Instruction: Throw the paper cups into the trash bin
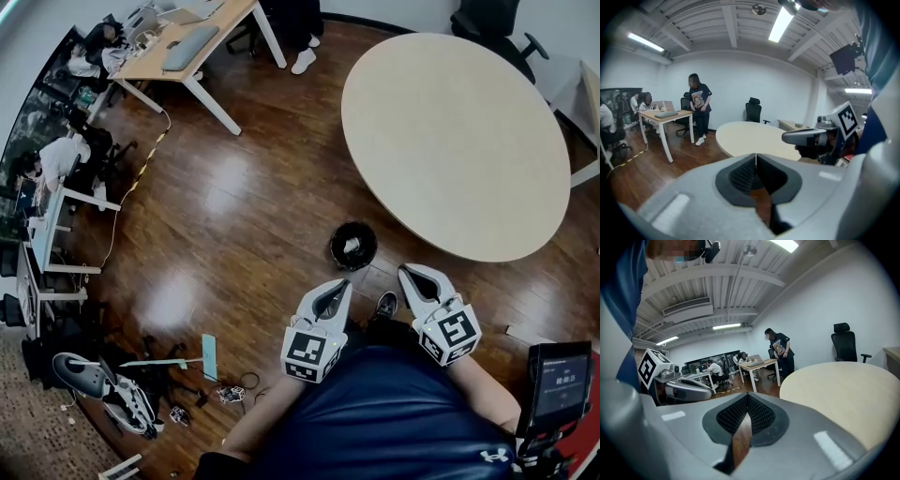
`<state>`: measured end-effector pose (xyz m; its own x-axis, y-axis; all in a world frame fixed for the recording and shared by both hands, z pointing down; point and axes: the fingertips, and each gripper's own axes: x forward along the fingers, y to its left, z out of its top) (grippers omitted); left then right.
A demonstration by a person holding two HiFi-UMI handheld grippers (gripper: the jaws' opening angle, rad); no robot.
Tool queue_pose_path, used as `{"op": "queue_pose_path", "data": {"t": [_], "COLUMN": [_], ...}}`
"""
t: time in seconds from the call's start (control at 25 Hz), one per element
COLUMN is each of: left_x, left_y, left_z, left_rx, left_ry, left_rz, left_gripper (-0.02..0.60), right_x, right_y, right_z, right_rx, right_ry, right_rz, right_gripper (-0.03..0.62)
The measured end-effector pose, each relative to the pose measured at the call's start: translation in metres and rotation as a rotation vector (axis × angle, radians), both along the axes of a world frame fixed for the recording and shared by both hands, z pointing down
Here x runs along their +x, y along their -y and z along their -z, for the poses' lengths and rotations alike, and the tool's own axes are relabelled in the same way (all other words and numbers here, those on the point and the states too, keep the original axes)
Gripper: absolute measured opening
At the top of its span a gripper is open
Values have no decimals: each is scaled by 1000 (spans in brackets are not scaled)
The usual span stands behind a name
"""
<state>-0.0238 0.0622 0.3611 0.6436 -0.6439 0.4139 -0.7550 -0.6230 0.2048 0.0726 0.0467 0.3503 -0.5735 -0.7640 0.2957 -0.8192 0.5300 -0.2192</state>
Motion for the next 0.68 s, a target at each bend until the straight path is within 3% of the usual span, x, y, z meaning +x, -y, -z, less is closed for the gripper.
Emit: {"op": "queue_pose_path", "data": {"t": [0.68], "left_x": [11], "left_y": [1], "left_z": [7], "left_rx": [4], "left_ry": [12], "left_rz": [8], "left_gripper": [8], "right_x": [2], "right_y": [-3], "right_z": [-1], "right_rx": [-4], "right_ry": [-1], "right_rz": [35], "right_gripper": [11]}}
